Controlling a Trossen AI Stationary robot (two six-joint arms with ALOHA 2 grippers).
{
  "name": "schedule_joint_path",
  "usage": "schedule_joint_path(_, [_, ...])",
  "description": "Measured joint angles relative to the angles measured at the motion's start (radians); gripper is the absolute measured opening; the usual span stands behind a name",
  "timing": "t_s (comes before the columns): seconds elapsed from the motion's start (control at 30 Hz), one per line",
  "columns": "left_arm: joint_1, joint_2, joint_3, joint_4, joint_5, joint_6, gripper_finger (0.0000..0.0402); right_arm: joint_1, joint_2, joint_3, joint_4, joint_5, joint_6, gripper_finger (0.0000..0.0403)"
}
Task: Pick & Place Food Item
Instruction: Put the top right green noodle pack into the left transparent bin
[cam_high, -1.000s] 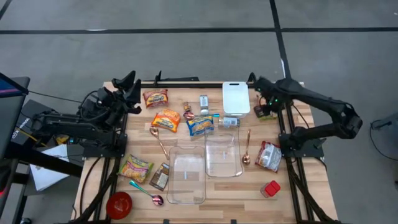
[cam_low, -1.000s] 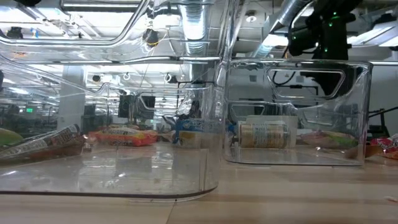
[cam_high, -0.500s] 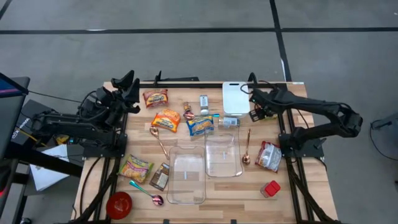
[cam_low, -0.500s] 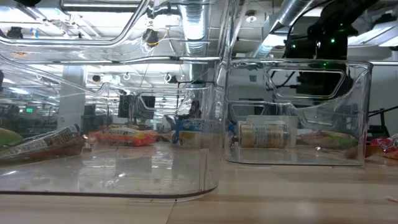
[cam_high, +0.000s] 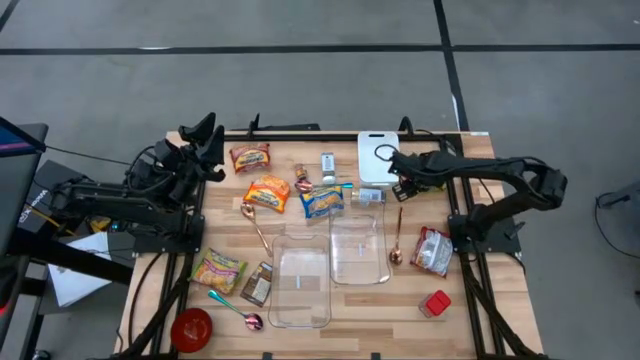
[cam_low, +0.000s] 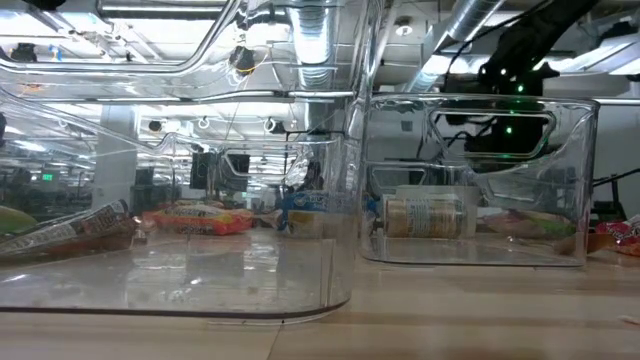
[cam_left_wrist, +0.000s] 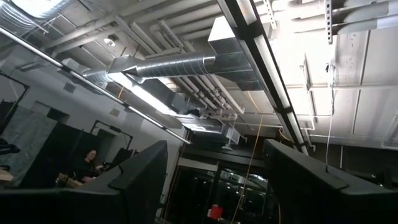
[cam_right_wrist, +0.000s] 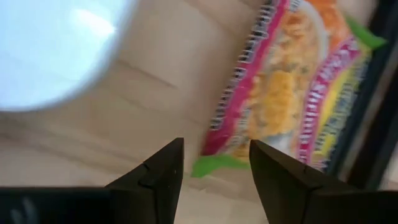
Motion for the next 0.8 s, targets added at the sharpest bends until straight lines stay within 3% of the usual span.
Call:
schedule_joint_path(0.27, [0.000, 0.000, 0.000, 0.007, -0.001, -0.003, 0.0260, 0.002, 0.090, 0.000, -0.036, 0.125, 0.006, 0.0166])
schedule_joint_path(0.43, [0.000, 0.000, 0.000, 0.007, -0.001, -0.019, 0.0260, 0.005, 0.085, 0.000, -0.045, 0.124, 0.002, 0.0100])
schedule_joint_path(0.57, [0.000, 0.000, 0.000, 0.007, -0.001, -0.019, 0.0260, 0.012, 0.033, 0.000, -0.052, 0.120, -0.001, 0.0015])
schedule_joint_path(0.8, [0.000, 0.000, 0.000, 0.006, -0.001, -0.019, 0.0260, 0.017, -0.133, 0.000, -0.209, 0.114, 0.051, 0.0003])
